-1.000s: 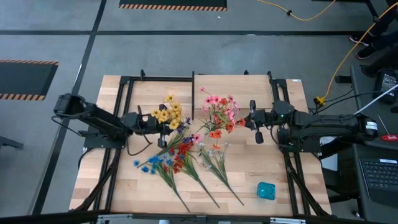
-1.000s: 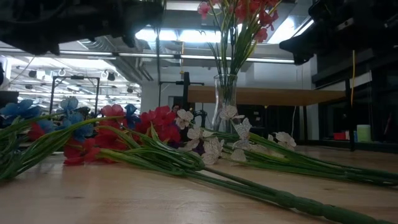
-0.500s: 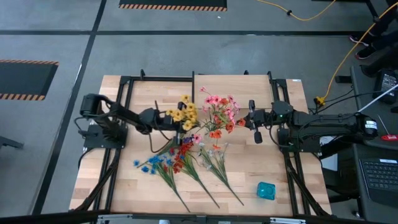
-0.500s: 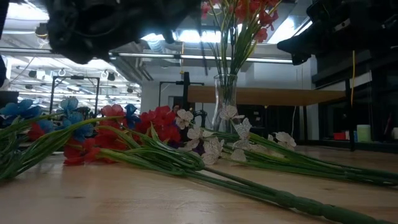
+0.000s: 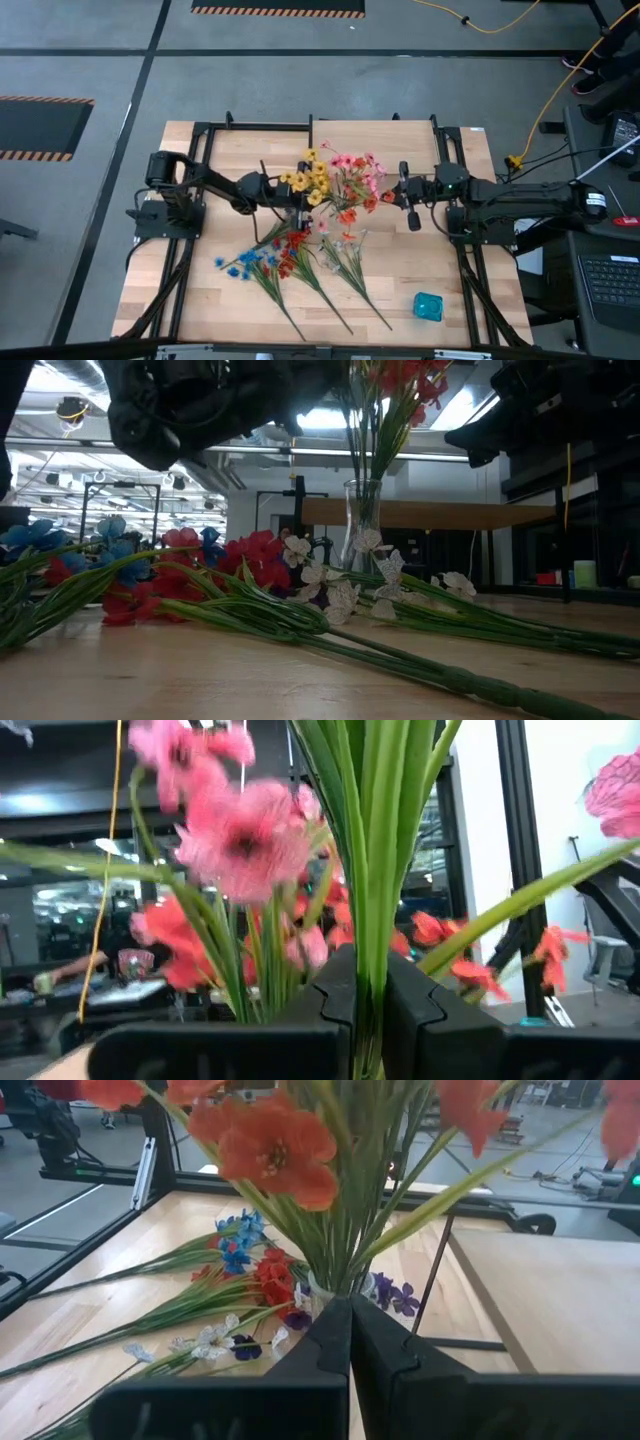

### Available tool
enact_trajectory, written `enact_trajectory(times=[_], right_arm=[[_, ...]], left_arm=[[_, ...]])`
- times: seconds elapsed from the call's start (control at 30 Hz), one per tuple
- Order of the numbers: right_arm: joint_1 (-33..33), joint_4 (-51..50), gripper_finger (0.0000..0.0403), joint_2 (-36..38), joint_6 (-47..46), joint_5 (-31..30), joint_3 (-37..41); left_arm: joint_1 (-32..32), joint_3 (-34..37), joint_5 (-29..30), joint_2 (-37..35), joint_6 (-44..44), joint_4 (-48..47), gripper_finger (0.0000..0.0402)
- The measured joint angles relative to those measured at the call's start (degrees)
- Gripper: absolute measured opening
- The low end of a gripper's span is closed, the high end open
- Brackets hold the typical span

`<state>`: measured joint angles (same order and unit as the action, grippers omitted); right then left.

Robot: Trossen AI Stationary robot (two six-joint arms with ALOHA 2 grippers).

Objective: Pick and place flowers into a vace then onto a shelf
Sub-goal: Put the yellow flowers into the transparent vase

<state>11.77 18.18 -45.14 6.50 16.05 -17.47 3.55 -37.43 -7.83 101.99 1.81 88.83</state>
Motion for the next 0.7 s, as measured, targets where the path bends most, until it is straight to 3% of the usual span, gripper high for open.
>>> enact_trajectory(times=[0.7], right_arm=[[0.0,0.5,0.0005,-1.3,0.2,0.0,0.0]], left_arm=[[0.3,-0.3,3.0,0.7,-1.1,-6.3,0.0014]])
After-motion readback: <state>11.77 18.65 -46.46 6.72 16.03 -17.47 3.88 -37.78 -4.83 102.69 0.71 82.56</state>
